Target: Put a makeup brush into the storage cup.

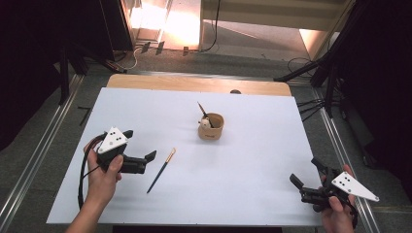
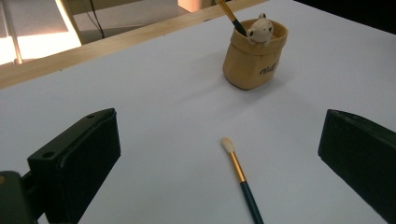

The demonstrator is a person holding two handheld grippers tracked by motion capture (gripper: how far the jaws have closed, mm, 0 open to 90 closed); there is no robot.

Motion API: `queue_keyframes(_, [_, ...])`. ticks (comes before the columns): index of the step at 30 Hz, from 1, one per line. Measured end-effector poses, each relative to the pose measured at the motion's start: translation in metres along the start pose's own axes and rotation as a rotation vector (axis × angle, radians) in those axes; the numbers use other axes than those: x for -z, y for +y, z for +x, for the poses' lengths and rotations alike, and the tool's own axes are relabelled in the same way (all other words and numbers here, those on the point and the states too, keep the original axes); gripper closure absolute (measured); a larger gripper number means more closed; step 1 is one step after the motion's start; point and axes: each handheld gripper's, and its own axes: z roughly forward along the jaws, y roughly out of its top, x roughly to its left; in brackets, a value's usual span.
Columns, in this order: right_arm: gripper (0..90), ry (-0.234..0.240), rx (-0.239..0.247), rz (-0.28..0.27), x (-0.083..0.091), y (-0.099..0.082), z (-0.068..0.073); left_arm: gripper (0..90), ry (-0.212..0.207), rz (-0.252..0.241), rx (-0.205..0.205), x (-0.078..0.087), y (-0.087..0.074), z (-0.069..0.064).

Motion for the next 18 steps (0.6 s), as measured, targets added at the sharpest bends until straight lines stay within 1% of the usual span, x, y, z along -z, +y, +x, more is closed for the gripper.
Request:
queue_keyframes(6, [0.0, 0.001, 0.001, 0.0, 0.0, 0.0, 0.0, 0.0, -0.016, 0.0, -0.008, -0.007, 0.007, -0.006])
queue_keyframes(11, [0.0, 0.001, -0.006, 0.001, 0.0, 0.0, 0.001, 0.0, -0.029, -0.022, 0.006, -0.012, 0.01, -0.008])
queue_keyframes(13, [0.0, 0.002, -0.006, 0.002, 0.0, 0.0, 0.001, 0.0, -0.035, -0.022, 0.011, -0.014, 0.011, -0.009])
queue_keyframes(18, [0.0, 0.002, -0.003, 0.004, 0.0, 0.0, 0.0, 0.0, -0.042, -0.008, 0.005, -0.02, 0.013, -0.012])
